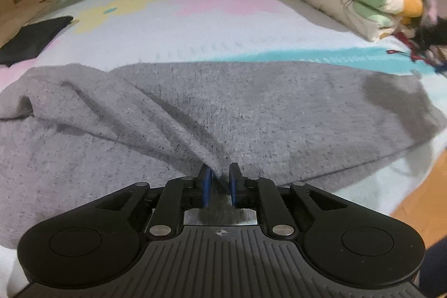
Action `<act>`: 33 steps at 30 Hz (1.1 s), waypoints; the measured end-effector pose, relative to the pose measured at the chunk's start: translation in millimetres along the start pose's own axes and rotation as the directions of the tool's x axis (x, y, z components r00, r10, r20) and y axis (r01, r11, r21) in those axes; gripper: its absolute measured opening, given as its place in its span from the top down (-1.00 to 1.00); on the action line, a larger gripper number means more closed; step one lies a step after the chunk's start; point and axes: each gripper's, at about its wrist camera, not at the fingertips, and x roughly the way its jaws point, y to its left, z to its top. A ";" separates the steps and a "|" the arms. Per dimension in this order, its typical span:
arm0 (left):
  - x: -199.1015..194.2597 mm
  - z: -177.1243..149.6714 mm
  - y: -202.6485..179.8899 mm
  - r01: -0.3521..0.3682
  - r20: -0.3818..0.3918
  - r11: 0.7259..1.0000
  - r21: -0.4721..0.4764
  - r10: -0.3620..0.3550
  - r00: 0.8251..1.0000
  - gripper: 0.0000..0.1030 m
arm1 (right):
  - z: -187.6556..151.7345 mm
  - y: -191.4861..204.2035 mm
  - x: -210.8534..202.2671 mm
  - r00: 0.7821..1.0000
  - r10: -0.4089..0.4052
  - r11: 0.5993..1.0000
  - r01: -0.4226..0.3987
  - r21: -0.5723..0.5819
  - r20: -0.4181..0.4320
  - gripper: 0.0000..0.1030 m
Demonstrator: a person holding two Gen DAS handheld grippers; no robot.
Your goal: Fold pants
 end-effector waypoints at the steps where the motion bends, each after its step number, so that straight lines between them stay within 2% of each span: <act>1: -6.0 -0.2 3.3 0.009 0.007 1.000 0.008 -0.009 1.000 0.74 | -0.3 7.3 -9.0 0.999 0.025 1.000 -0.025 0.003 0.028 -0.38; 4: -19.9 0.6 18.3 0.001 0.019 1.000 0.004 -0.001 1.000 0.74 | -5.4 38.9 -32.7 0.993 0.106 0.993 -0.103 -0.054 0.055 -0.40; 7: -23.9 5.3 42.8 -0.026 0.014 0.999 -0.048 0.026 1.000 0.74 | -22.0 84.4 -53.7 0.982 0.185 0.969 -0.174 -0.175 0.047 -0.43; 10: -26.0 12.4 82.9 -0.073 -0.017 0.989 -0.125 0.071 0.997 0.74 | -48.7 136.9 -72.9 0.964 0.263 0.915 -0.239 -0.326 0.028 -0.45; 15: -17.8 36.6 155.5 -0.163 -0.084 0.966 -0.199 0.149 0.985 0.74 | -100.7 221.1 -95.7 0.920 0.390 0.762 -0.342 -0.550 -0.032 -0.45; 18: -11.7 50.6 194.9 -0.252 -0.121 0.944 -0.214 0.230 0.966 0.74 | -135.9 266.8 -104.9 0.898 0.431 0.634 -0.367 -0.681 -0.083 -0.45; 22: 4.7 65.4 243.2 -0.317 -0.165 0.921 -0.228 0.284 0.944 0.74 | -175.3 311.3 -114.7 0.868 0.465 0.473 -0.410 -0.780 -0.174 -0.43; 24: 12.3 67.8 269.0 -0.347 -0.180 0.904 -0.249 0.308 0.934 0.74 | -188.5 330.3 -116.7 0.827 0.500 0.404 -0.487 -0.775 -0.259 -0.43; 26: 22.4 66.8 290.8 -0.367 -0.206 0.894 -0.258 0.320 0.925 0.74 | -196.7 343.2 -118.1 0.783 0.526 0.359 -0.557 -0.748 -0.331 -0.37; 27: 24.7 63.4 299.1 -0.371 -0.220 0.892 -0.257 0.320 0.922 0.74 | -199.0 350.0 -117.3 0.769 0.532 0.355 -0.582 -0.731 -0.354 -0.36; 29: 33.1 59.4 316.6 -0.380 -0.257 0.886 -0.268 0.314 0.914 0.74 | -200.1 357.7 -116.5 0.754 0.549 0.379 -0.609 -0.697 -0.361 -0.36; 31: 38.5 56.7 330.4 -0.336 -0.268 0.896 -0.290 0.261 0.928 0.74 | -193.9 364.8 -114.6 0.730 0.583 0.409 -0.642 -0.648 -0.356 -0.36; 33: 38.2 53.9 343.2 -0.294 -0.264 0.896 -0.334 0.211 0.941 0.74 | -187.0 373.7 -111.9 0.709 0.617 0.430 -0.667 -0.609 -0.341 -0.36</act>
